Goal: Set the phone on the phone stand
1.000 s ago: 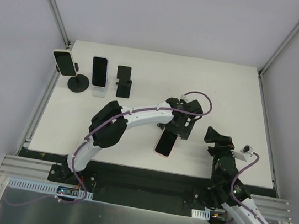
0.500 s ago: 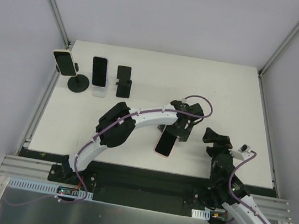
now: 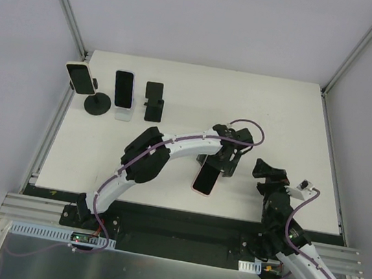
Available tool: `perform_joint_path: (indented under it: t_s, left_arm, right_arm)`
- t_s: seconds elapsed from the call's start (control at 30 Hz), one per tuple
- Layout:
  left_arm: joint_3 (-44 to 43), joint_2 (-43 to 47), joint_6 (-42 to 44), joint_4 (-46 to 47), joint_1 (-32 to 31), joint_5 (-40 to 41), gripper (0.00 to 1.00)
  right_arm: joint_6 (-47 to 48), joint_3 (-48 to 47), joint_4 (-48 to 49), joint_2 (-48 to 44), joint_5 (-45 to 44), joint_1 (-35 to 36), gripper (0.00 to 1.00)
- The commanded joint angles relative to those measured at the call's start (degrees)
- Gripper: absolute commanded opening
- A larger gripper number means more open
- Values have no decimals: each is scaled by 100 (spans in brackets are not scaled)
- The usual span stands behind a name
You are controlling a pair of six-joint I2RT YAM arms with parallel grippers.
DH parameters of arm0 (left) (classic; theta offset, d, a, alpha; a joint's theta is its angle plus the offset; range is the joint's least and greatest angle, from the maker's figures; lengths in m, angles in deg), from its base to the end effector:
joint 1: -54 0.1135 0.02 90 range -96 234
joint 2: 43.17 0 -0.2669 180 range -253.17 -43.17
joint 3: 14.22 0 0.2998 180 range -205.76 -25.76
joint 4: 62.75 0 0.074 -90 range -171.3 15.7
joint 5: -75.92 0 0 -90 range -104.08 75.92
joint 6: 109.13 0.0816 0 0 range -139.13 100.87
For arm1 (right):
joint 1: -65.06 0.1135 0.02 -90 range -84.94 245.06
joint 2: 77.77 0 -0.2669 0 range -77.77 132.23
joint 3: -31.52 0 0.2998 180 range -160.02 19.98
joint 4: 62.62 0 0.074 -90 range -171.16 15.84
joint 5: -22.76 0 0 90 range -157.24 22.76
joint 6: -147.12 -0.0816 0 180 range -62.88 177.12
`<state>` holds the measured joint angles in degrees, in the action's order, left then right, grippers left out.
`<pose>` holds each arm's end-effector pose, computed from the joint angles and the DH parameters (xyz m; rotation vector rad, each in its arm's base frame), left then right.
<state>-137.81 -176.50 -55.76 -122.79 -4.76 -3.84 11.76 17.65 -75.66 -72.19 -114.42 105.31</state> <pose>0.2987 -0.4644 0.1121 0.4876 2.7238 -0.1980 0.1761 0.0707 0.1720 0.6819 1.4997 0.4662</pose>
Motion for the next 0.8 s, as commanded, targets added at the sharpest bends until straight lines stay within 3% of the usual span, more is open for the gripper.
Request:
perform_joint_path:
  t_s: [0.0,0.2,0.33,0.37,0.43,0.47,0.5,0.77]
  left_arm:
    - [-45,-158,85,-170,102,-215,90]
    - [245,-70,155,-161,102,-268,80]
    - [333,-61,383,-161,102,-330,63]
    - [368,-8,445,-161,102,-330,46]
    - [385,79,568,-152,102,-233,27]
    - [386,202,681,-161,102,-216,10]
    - [394,273,709,-152,102,-172,0]
    - [842,1773,867,277,172,1356,0]
  right_arm:
    - [36,611,-211,30,-2,-8,99]
    - [45,602,-202,30,-2,-8,99]
    - [63,593,-202,39,16,-17,99]
    - [63,602,-211,39,16,-17,99]
    - [72,602,-211,31,24,-17,99]
    - [80,593,-211,30,33,-8,99]
    - [80,602,-211,39,33,-17,99]
    - [63,584,-193,101,33,-26,99]
